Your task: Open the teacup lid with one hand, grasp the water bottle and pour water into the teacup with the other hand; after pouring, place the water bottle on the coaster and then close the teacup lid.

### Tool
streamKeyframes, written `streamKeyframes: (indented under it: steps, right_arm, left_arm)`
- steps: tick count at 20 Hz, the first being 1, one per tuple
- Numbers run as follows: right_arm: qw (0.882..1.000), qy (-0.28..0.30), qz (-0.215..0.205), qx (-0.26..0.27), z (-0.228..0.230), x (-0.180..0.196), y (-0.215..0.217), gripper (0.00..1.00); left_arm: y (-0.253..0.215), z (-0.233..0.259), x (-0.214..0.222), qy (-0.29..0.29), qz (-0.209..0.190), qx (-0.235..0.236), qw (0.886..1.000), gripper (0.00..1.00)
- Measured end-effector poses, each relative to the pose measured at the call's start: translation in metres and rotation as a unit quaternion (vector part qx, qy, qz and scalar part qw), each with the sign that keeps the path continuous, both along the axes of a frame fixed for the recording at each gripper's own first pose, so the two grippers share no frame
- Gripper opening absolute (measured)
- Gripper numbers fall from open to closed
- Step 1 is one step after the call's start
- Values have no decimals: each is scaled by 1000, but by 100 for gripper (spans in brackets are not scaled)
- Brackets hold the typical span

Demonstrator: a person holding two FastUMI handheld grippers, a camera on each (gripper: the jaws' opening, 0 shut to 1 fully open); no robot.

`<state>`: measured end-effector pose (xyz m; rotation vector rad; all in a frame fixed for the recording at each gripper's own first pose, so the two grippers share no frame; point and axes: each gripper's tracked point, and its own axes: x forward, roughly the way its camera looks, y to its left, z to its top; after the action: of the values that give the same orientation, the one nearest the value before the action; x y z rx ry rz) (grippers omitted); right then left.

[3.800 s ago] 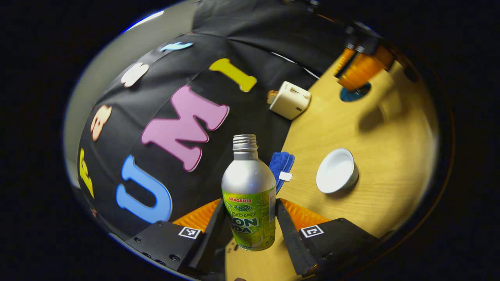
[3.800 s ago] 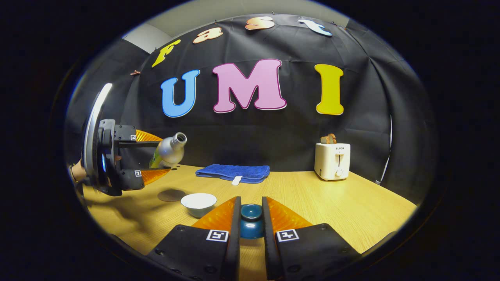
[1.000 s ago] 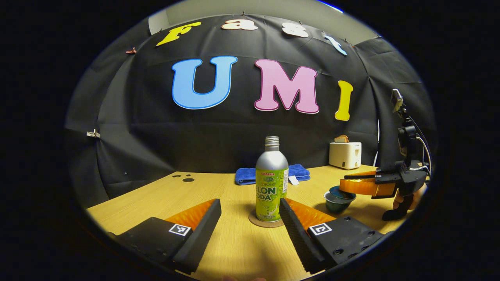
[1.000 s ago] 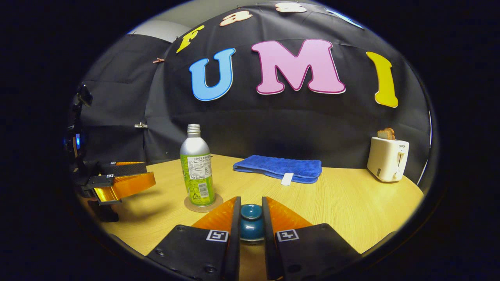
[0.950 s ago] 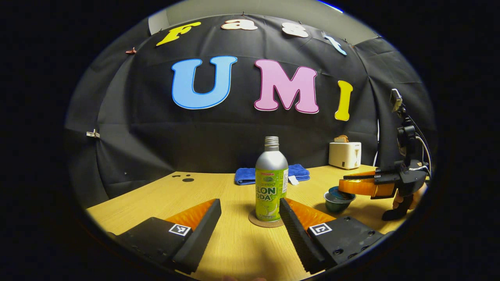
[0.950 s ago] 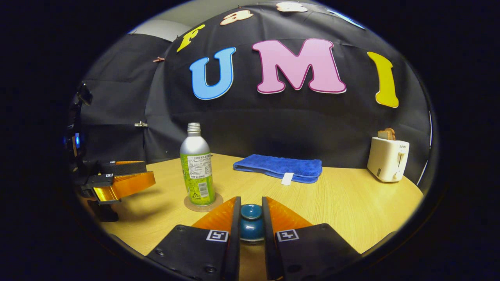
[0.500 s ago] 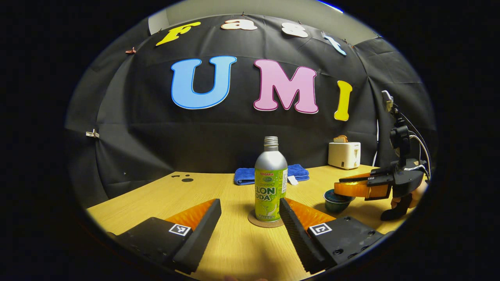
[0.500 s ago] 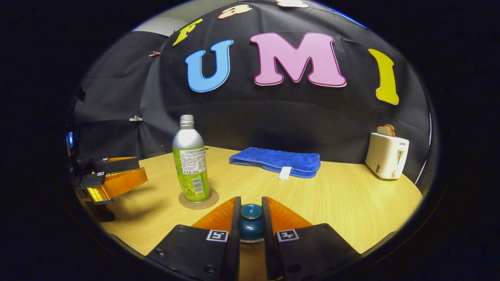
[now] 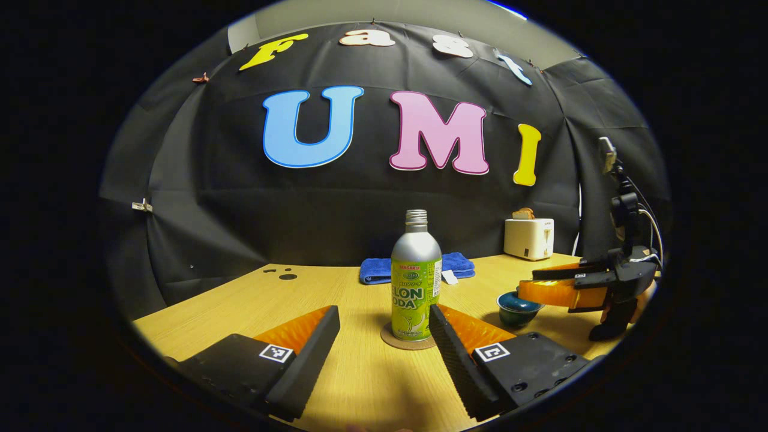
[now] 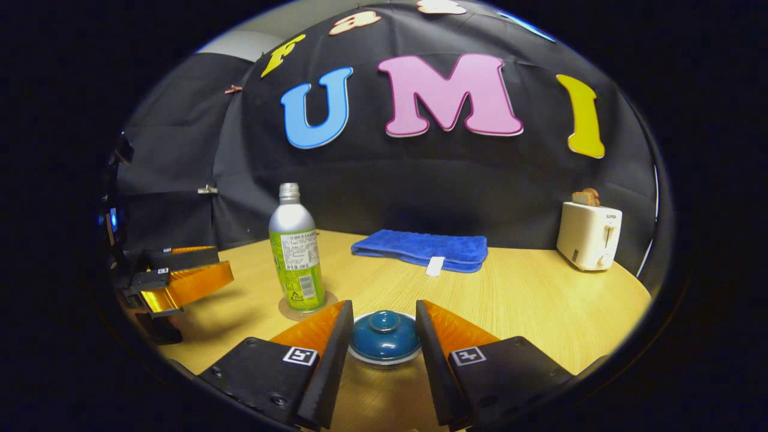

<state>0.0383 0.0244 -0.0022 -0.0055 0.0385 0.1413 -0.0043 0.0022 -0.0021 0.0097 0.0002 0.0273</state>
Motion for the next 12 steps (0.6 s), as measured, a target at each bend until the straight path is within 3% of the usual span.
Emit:
streamKeyframes:
  steps: [2, 6, 10, 11, 12]
  right_arm:
    - [999, -31, -9, 2, 8, -11, -1, 66]
    - [999, -38, -23, 5, 8, -38, -3, 70]
    - [999, -39, -38, 4, 10, -64, -9, 87]
    - [998, -40, -44, 5, 8, -68, -13, 100]
    - [998, -41, -51, 5, 8, -71, -16, 99]
  left_arm:
    - [0, 0, 0, 0, 0, 0, 1000, 94]
    - [1, -1, 0, 0, 0, 0, 1000, 94]
    - [1, -1, -1, -1, -1, 0, 1000, 94]
    - [1, -1, 0, -1, -1, 0, 1000, 94]
    - [1, -1, 0, -1, -1, 0, 1000, 94]
